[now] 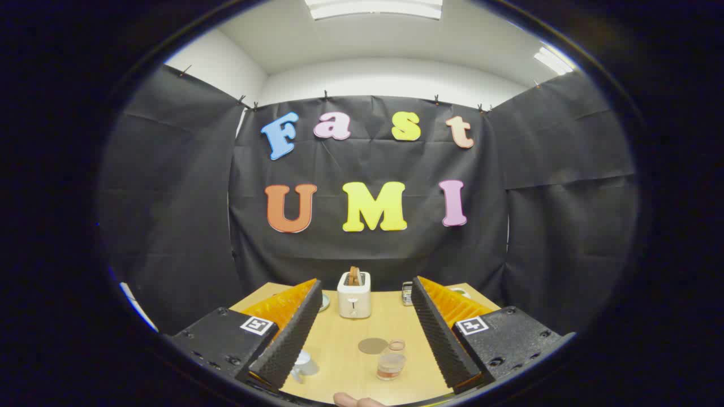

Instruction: Take the bottle from table, then pour the juice into the cup, finally place the bottle on the coaster

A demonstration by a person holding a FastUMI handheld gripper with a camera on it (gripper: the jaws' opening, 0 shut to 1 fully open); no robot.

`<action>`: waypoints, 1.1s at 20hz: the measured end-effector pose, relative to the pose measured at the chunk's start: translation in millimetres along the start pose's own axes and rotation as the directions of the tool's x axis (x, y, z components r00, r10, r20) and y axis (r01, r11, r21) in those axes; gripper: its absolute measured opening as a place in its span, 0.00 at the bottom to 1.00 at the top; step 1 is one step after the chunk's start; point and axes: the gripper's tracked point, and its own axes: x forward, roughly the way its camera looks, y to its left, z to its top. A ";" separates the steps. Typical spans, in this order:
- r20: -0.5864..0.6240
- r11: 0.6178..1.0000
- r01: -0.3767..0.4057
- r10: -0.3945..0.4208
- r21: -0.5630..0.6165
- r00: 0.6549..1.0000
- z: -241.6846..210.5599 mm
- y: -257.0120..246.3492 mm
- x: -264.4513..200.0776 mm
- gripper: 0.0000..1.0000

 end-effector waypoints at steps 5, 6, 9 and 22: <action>-0.004 1.000 0.007 -0.007 0.002 1.000 -1.9 -2.9 1.1 1.00; -0.005 1.000 0.007 -0.007 0.001 1.000 -3.5 -2.8 2.2 1.00; -0.010 1.000 0.012 -0.012 -0.007 1.000 -6.9 -5.0 2.7 1.00; 0.001 1.000 0.020 -0.020 0.004 1.000 -29.9 -18.3 9.6 1.00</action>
